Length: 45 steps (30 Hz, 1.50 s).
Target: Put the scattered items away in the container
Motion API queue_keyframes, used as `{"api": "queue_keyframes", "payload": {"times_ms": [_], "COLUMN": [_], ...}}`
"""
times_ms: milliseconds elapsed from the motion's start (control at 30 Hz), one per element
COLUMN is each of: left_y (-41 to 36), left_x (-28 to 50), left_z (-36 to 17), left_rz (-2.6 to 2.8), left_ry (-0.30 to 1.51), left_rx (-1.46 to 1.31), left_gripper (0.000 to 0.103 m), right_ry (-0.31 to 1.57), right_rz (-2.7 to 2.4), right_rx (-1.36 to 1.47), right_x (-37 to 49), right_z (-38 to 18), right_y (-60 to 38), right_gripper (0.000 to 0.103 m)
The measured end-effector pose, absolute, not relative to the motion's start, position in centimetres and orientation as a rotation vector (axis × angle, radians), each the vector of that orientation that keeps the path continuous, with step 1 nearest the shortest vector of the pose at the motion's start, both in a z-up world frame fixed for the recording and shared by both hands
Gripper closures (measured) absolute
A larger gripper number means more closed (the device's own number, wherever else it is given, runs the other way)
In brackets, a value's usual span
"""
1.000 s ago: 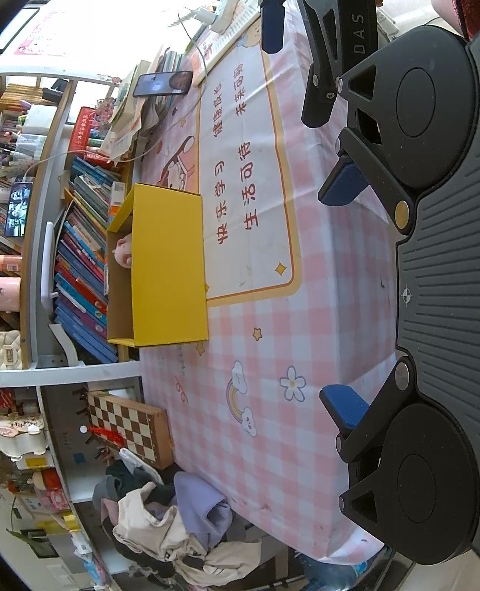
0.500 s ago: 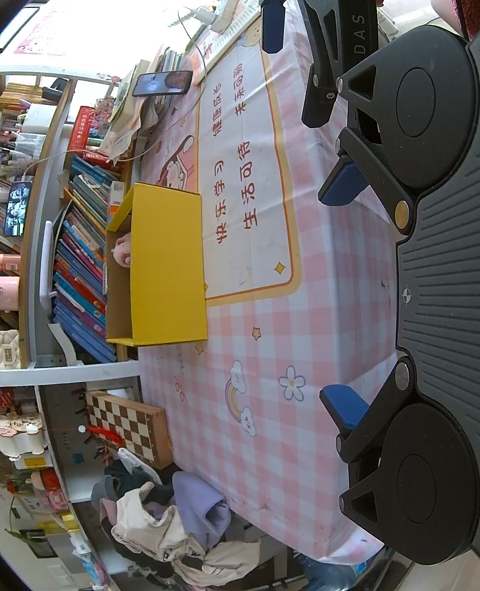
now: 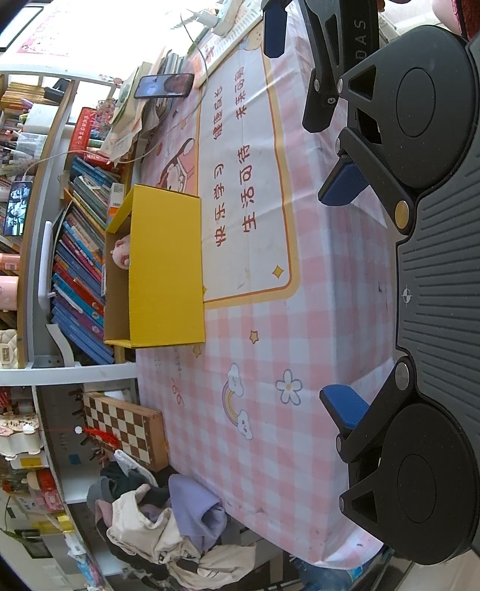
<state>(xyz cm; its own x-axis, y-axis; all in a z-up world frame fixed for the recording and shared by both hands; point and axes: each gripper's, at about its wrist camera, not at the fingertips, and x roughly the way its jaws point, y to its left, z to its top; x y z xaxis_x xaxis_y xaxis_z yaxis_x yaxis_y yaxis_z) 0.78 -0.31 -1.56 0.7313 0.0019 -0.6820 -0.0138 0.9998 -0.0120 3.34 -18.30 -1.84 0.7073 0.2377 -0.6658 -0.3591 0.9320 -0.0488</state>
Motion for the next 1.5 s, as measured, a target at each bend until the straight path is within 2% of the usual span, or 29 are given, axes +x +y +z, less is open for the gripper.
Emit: {"api": "queue_keyframes", "payload": {"times_ms": [1500], "left_y": [0.23], "left_x": [0.74], "left_z": [-1.69], "left_rz": [0.024], "left_ry": [0.77], "left_rx": [-0.05], "left_gripper": [0.0], "right_ry": [0.711], "right_rz": [0.342], "right_rx": [-0.177], "right_x": [3.47], "right_z": [-1.82], "right_y": [-18.2], "right_gripper": [0.0]}}
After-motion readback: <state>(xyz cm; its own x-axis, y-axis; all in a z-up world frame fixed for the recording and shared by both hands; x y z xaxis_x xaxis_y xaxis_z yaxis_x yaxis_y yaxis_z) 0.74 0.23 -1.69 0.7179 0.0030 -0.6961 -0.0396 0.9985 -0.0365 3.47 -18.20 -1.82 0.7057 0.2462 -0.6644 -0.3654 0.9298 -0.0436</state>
